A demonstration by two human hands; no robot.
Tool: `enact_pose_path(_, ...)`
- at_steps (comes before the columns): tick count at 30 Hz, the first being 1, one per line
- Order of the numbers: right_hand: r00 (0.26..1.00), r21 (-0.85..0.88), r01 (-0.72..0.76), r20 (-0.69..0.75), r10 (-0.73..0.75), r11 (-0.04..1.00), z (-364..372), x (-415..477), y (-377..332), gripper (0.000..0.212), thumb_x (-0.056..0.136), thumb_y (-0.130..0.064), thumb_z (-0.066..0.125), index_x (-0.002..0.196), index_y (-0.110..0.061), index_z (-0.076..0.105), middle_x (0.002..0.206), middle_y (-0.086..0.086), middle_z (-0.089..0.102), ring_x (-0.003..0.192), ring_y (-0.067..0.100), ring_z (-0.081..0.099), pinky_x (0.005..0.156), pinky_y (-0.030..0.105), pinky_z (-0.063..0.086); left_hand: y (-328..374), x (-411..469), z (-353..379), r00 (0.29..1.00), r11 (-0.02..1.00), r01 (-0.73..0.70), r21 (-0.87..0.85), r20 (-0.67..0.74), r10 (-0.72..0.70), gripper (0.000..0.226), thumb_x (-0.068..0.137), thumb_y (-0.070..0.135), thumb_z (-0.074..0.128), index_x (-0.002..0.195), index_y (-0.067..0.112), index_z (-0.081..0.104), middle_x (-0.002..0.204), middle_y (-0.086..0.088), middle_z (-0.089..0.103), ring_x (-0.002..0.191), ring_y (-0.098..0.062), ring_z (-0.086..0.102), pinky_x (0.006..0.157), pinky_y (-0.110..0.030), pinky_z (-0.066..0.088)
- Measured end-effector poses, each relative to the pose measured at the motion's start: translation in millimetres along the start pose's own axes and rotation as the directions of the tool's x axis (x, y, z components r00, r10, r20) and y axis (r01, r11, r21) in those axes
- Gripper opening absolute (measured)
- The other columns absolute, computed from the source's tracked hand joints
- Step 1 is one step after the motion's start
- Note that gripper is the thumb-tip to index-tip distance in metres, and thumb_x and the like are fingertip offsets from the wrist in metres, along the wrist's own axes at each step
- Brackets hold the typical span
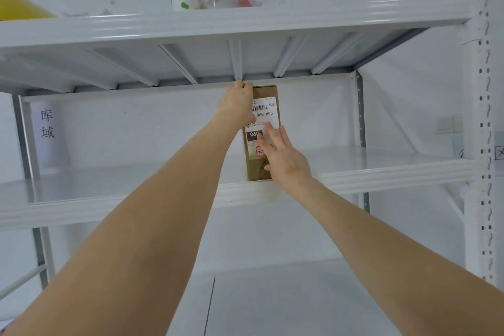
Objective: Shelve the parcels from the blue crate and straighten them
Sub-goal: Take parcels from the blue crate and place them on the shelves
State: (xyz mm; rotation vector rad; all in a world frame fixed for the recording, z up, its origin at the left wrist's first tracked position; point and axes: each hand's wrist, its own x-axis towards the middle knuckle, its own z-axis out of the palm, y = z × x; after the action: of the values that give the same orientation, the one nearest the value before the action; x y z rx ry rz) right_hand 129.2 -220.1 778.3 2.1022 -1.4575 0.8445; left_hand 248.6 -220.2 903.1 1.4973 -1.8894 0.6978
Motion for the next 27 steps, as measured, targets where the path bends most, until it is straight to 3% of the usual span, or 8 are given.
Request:
enact_pose_path(19, 0.998, -0.018, -0.054, 0.023, 0.055, 0.998, 20.4, 28.0, 0.2, 0.072, 0.093, -0.001, 0.052, 0.153, -0.019, 0.016, 0.161, -0.003, -0.007, 0.149, 0.023, -0.003, 0.097, 0.040, 0.048, -15.5, 29.8, 35.7, 1.000, 1.000, -0.007, -0.017, 0.023, 0.007, 0.074, 0.078, 0.017, 0.075, 0.139, 0.009, 0.034, 0.136, -0.009, 0.038, 0.126, -0.027, 0.038, 0.100, -0.040, 0.043)
enact_pose_path(27, 0.998, -0.019, -0.067, 0.017, 0.067, 0.998, 22.8, 34.0, 0.6, 0.068, 0.095, -0.007, 0.052, 0.152, -0.018, 0.018, 0.161, -0.001, -0.005, 0.148, 0.024, -0.001, 0.097, 0.041, 0.048, -17.7, 35.3, 41.6, 0.999, 1.000, -0.016, 0.003, 0.031, 0.016, 0.074, 0.079, 0.017, 0.075, 0.139, 0.008, 0.033, 0.137, -0.009, 0.037, 0.127, -0.027, 0.037, 0.098, -0.040, 0.043)
